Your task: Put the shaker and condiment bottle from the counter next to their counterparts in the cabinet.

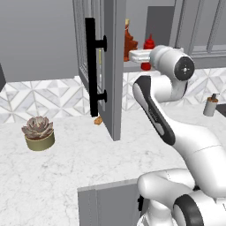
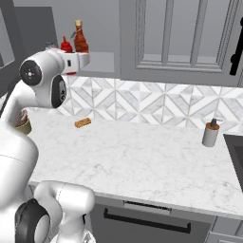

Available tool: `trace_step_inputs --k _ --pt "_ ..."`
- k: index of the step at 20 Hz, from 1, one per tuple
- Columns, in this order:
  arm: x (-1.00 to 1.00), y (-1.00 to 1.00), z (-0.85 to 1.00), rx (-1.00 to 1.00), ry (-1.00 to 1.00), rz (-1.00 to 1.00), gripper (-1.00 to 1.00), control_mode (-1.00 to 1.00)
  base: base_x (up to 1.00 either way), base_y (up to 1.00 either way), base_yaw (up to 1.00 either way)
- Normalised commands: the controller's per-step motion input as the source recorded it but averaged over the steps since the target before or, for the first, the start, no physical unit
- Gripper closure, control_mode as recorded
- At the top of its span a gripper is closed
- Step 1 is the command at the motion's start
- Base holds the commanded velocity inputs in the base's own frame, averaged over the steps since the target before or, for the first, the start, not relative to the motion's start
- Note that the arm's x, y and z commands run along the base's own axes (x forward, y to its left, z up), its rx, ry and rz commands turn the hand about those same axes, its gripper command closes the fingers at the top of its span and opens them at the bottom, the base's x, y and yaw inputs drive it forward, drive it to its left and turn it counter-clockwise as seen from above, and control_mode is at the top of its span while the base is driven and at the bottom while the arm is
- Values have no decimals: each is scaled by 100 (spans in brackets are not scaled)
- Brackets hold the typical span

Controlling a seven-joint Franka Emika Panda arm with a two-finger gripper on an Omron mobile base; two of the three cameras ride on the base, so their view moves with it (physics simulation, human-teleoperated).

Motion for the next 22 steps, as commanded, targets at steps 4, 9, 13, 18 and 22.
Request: trace_step_inputs --k 4,9,13,18,22 --pt "24 0 0 0 0 0 100 -100 0 0 0" --pt "20 0 0 0 0 0 100 -100 0 0 0" --pt "16 0 -6 0 1 0 100 -100 0 0 0" --pt "13 0 -2 0 6 0 100 -100 0 0 0" --pt "13 0 0 0 4 0 100 -100 0 0 0"
